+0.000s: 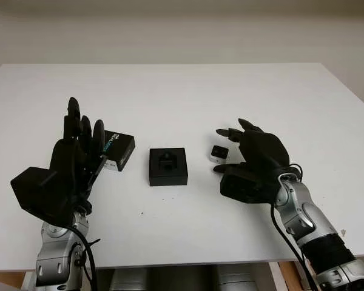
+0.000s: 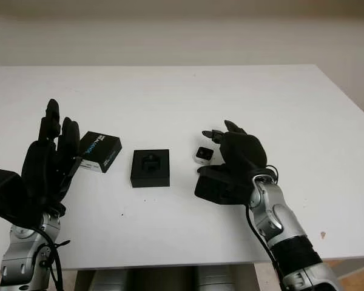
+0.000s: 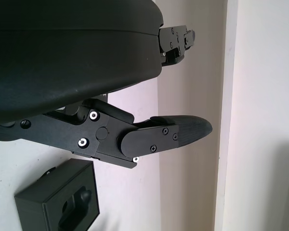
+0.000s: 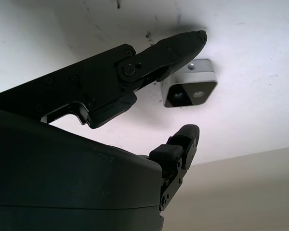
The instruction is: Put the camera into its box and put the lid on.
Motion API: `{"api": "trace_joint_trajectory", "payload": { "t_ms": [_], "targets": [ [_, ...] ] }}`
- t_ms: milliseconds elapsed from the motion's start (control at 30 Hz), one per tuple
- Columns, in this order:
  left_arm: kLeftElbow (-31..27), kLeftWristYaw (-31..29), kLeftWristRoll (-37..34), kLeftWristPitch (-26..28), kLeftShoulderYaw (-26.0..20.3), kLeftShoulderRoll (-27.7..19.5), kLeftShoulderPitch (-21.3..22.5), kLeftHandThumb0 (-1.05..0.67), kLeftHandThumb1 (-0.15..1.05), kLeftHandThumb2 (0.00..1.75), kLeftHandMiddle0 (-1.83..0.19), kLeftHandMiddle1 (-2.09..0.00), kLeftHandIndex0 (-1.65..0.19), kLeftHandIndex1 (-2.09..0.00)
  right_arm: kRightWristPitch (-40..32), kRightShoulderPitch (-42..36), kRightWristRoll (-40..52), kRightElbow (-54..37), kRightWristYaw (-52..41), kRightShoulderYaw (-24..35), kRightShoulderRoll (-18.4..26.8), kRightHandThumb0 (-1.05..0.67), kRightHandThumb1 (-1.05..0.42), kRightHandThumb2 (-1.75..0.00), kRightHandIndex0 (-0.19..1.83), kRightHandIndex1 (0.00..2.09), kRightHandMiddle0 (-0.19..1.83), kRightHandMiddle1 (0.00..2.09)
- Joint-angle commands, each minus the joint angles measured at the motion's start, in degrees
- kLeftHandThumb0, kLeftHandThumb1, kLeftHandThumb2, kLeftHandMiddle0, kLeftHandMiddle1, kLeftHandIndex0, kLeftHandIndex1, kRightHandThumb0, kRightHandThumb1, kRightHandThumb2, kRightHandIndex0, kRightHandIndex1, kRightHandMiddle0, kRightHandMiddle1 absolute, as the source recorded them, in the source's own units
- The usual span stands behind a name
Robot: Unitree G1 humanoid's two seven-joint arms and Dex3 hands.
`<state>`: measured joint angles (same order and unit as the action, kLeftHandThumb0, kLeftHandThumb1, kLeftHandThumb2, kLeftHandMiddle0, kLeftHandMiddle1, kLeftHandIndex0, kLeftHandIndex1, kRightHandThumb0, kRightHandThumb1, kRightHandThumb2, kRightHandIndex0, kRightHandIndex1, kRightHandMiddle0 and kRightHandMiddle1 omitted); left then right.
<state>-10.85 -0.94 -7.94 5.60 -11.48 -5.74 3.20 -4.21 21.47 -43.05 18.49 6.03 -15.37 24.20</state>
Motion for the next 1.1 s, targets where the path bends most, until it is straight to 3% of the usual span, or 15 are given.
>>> {"api": "trace_joint_trajectory", "payload": {
  "t_ms": [0,433,800,1067],
  "targets": [
    [-0.1,0.01,-0.12,-0.16,-0.03,-0.08,0.2,-0.55,1.05,0.53,0.12,-0.05,0.14,-0.05,0.21,0.26,0.42,0.88,1.02,0.06,-0.05,-0.7,-0.92,-0.05,0.19,0.06,0.32,0.61],
    [-0.47,0.38,0.26,-0.02,0.02,-0.08,-0.09,-0.56,1.05,0.52,0.11,-0.06,0.13,-0.06,2.92,2.19,1.55,8.11,5.31,-1.35,-1.24,-0.69,-0.92,-0.06,0.26,0.08,0.31,0.81],
    [-0.57,0.42,-0.08,-0.4,0.07,0.24,-0.41,-0.56,1.05,0.51,0.11,-0.05,0.13,-0.05,8.97,4.51,7.91,18.69,7.1,-0.59,-3.37,-0.62,-0.9,-0.05,0.24,0.06,0.25,0.93],
    [-0.76,0.32,-0.17,-0.1,0.04,0.07,-0.64,-0.55,1.05,0.52,0.12,-0.05,0.14,-0.05,12.96,5.42,8.7,24.07,11.51,-0.64,-4.29,-0.56,-0.91,-0.06,0.31,0.08,0.33,1.11]
  ]
}}
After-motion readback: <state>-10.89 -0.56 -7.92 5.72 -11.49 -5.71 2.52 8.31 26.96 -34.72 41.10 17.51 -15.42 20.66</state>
